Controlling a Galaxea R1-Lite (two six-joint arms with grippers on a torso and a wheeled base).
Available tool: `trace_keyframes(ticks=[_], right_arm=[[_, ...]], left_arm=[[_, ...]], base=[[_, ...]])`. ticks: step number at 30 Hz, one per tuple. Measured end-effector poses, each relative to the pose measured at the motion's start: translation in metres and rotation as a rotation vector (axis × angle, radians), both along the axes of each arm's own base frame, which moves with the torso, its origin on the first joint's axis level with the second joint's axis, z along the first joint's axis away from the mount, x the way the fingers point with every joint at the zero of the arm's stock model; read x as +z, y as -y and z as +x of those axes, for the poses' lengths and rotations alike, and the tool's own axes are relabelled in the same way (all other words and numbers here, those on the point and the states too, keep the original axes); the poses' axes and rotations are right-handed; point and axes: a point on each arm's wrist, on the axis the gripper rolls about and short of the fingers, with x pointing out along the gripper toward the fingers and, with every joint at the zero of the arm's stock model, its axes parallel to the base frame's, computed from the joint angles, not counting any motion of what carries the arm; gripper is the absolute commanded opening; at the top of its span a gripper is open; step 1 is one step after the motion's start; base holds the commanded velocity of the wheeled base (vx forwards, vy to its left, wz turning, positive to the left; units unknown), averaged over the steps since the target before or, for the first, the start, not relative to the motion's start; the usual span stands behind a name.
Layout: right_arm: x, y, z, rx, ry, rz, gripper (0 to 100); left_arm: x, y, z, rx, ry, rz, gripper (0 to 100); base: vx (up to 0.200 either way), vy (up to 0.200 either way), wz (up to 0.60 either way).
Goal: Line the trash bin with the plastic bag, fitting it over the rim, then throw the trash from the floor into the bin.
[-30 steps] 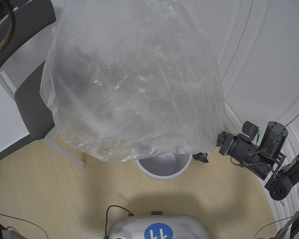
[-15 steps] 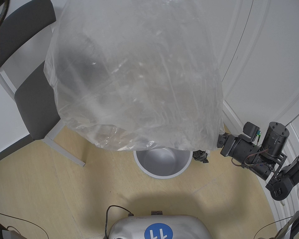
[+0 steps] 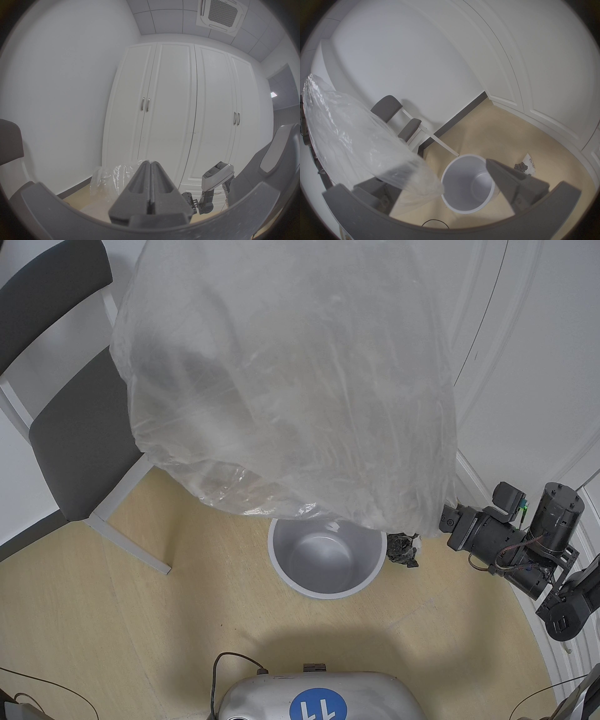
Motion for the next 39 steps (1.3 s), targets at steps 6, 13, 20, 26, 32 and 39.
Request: trace_keyframes(ticks=[6,13,20,26,32,39], right_arm=[[0.006,0.004,0.000,-0.010,0.022,0.024,0],[0.015,0.017,0.001,-0.035,0.062,0.042,0],[0.027,0.032,0.003,-0.082,0.107,0.053,0],[0.037,0.036,-0.001,-0.090,0.145,0.059,0],[0.042,0.031,-0.008,-0.065,0.167,0.053,0],[0.036,0.018,-0.015,-0.008,0.147,0.046,0]], left_arm=[[-0.004,0.002,0.002,0.006,-0.008,0.021,0],[-0.019,0.008,0.023,0.069,-0.065,0.051,0],[-0.058,0.000,0.074,0.274,-0.197,0.126,0],[-0.112,-0.006,0.102,0.370,-0.429,0.215,0],[-0.147,-0.010,0.112,0.327,-0.572,0.273,0],[-0.163,-0.012,0.123,0.325,-0.671,0.223,0]], base=[[0.000,0.000,0.00],[0.000,0.000,0.00],[0.000,0.000,0.00],[0.000,0.000,0.00],[0.000,0.000,0.00],[0.000,0.000,0.00]])
